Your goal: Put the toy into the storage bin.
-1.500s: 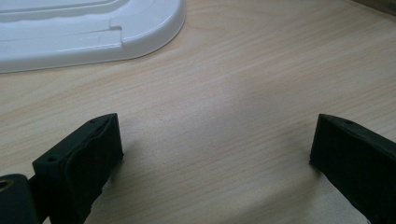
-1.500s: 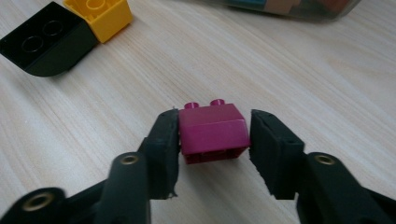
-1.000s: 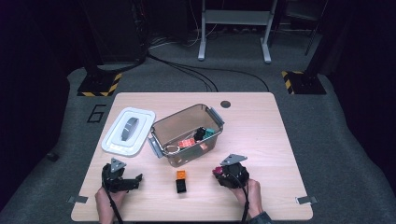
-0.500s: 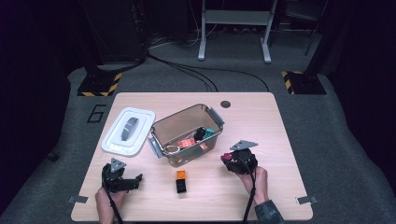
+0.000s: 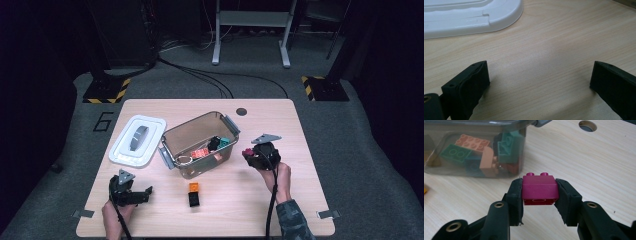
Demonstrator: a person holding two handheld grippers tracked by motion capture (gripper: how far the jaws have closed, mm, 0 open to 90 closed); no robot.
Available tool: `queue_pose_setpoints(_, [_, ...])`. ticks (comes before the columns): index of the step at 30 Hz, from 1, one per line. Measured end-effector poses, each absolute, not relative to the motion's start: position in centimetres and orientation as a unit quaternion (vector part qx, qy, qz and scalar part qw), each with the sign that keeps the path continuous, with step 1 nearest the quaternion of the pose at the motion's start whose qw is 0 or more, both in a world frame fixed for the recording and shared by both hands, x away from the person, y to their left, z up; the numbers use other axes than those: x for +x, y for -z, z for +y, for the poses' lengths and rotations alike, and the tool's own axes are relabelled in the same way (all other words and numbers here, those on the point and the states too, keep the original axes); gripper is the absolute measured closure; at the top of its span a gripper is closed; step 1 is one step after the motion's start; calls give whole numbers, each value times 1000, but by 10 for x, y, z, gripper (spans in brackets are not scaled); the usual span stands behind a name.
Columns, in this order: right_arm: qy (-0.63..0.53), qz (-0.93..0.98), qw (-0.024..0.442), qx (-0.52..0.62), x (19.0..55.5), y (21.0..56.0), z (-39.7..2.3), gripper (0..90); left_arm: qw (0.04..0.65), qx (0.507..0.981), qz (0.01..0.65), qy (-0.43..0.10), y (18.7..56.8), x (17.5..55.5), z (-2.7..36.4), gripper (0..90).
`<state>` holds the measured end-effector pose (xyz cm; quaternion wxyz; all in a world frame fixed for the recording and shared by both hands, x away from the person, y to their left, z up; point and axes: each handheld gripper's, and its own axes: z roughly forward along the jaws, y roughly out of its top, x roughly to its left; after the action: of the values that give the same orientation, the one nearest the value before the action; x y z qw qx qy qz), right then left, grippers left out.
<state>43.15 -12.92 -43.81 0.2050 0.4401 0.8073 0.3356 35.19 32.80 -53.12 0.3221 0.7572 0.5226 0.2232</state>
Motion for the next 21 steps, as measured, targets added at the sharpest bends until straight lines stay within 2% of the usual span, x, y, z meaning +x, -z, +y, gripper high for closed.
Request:
queue_pose_setpoints(9, [-322, 801, 233, 447, 443, 423, -129, 588, 325, 754, 524, -226, 532, 352, 328, 21])
queue_pose_setpoints(21, [-321, 793, 276, 438, 458, 384, -127, 588, 325, 755, 523, -225, 532, 352, 328, 21])
